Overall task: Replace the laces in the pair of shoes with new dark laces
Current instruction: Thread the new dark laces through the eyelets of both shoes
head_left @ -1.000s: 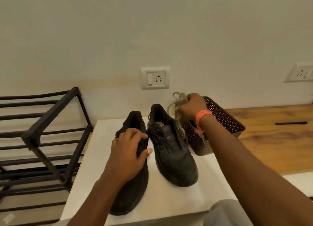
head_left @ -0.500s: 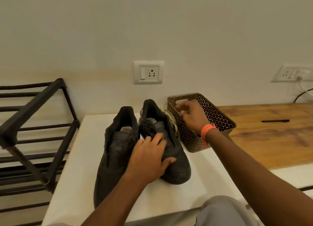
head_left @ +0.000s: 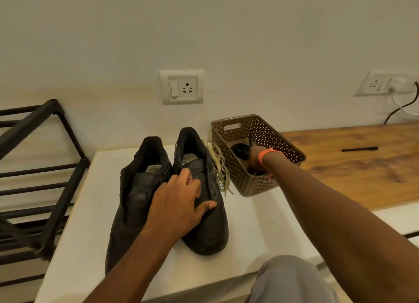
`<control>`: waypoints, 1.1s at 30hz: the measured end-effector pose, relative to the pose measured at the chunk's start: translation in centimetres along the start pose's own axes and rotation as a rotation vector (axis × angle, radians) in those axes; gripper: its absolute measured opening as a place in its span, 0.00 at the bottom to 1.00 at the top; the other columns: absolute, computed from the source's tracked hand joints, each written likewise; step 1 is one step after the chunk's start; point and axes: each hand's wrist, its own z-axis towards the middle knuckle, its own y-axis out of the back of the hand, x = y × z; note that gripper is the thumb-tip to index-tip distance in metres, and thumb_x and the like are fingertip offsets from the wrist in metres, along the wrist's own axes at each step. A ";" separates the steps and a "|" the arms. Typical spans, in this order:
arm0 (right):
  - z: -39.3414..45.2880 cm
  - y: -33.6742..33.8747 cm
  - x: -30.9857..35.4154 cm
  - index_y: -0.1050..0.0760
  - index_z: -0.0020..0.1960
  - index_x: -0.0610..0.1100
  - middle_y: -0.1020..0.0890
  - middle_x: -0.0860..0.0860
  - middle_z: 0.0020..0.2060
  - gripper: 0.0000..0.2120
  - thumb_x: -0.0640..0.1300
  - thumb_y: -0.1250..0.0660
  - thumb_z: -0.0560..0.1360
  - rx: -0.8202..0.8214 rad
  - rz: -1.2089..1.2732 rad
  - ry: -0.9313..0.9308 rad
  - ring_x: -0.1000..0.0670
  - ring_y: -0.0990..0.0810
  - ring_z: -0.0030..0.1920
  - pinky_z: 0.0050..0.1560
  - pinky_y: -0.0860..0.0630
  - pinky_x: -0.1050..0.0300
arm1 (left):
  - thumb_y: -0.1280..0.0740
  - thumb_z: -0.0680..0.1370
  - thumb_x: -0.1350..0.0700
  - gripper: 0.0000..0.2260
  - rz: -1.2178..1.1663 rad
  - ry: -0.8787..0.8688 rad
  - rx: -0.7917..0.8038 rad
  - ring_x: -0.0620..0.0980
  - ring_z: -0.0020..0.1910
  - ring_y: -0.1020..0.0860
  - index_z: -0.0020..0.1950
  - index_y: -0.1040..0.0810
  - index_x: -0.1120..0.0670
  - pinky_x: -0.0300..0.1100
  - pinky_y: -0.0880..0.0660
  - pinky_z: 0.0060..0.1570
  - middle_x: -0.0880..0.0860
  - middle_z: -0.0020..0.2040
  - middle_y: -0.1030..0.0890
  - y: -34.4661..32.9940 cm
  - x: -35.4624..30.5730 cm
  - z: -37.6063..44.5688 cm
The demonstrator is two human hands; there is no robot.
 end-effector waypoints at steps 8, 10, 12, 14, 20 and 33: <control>-4.2 2.4 0.0 0.19 0.46 0.38 0.17 0.44 0.44 0.05 0.33 0.31 0.71 -0.417 0.482 0.150 0.46 0.19 0.46 0.53 0.20 0.51 | 0.40 0.71 0.29 0.21 0.033 0.052 -0.035 0.44 0.48 0.30 0.45 0.30 0.46 0.41 0.27 0.48 0.45 0.54 0.29 0.8 0.6 -1.2; -8.7 3.8 1.2 0.18 0.44 0.41 0.17 0.48 0.40 0.06 0.32 0.28 0.69 -0.533 0.653 0.274 0.50 0.19 0.43 0.48 0.21 0.59 | 0.39 0.72 0.30 0.20 0.023 0.060 -0.014 0.44 0.50 0.30 0.49 0.28 0.45 0.40 0.28 0.50 0.44 0.56 0.29 1.2 0.7 -1.7; -13.7 3.8 2.7 0.19 0.46 0.41 0.17 0.48 0.40 0.08 0.32 0.26 0.69 -0.501 0.896 0.425 0.52 0.18 0.40 0.43 0.20 0.64 | 0.38 0.72 0.31 0.22 -0.111 0.053 0.016 0.44 0.56 0.30 0.59 0.28 0.44 0.40 0.28 0.55 0.43 0.61 0.30 1.8 0.7 -2.4; -18.1 2.1 4.0 0.20 0.48 0.38 0.16 0.43 0.41 0.09 0.30 0.26 0.69 -0.374 1.132 0.561 0.50 0.16 0.39 0.40 0.20 0.63 | 0.35 0.72 0.33 0.27 -0.452 0.116 0.003 0.43 0.58 0.28 0.67 0.32 0.44 0.40 0.27 0.58 0.43 0.64 0.31 3.4 0.2 -3.6; -23.3 -5.3 7.5 0.22 0.54 0.35 0.16 0.37 0.38 0.08 0.33 0.33 0.76 0.054 1.315 0.721 0.45 0.16 0.33 0.34 0.18 0.58 | 0.34 0.77 0.51 0.16 -1.121 0.269 -0.160 0.43 0.49 0.19 0.63 0.25 0.53 0.34 0.23 0.49 0.49 0.52 0.18 8.0 -1.3 -9.1; -21.4 -8.2 5.5 0.21 0.53 0.38 0.19 0.42 0.36 0.09 0.32 0.31 0.74 -0.149 1.161 0.691 0.51 0.15 0.40 0.44 0.22 0.64 | 0.33 0.78 0.50 0.11 -0.892 0.472 -0.258 0.40 0.27 0.30 0.44 0.21 0.57 0.29 0.29 0.34 0.45 0.25 0.28 7.7 2.1 -12.0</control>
